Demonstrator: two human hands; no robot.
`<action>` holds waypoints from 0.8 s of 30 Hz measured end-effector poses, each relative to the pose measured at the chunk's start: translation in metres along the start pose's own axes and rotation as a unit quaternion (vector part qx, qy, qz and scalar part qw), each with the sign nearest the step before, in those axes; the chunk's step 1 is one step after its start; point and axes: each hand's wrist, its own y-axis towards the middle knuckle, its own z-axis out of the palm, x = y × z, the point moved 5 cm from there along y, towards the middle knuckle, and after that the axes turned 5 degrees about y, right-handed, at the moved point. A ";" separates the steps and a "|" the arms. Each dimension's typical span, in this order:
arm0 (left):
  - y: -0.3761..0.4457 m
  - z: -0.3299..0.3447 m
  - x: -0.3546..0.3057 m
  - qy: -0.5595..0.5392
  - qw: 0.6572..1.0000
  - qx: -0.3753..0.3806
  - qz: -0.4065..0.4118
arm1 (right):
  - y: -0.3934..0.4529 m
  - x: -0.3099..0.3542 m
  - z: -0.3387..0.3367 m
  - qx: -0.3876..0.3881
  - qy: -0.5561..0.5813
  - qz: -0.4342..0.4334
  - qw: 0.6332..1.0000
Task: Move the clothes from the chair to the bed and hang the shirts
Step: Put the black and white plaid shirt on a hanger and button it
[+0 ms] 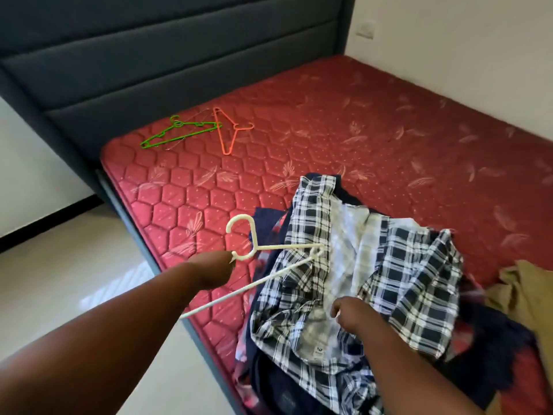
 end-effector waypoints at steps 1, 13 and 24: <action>-0.004 0.004 0.004 -0.015 1.000 0.004 -0.010 | 0.003 0.002 0.009 0.007 -0.022 -0.007 1.000; -0.060 0.074 0.076 -0.211 0.969 0.005 -0.126 | 0.046 0.059 0.057 -0.040 -0.290 -0.127 0.948; -0.090 0.058 0.090 -0.290 0.946 -0.063 -0.128 | 0.042 0.127 0.032 0.006 -0.084 -0.160 0.983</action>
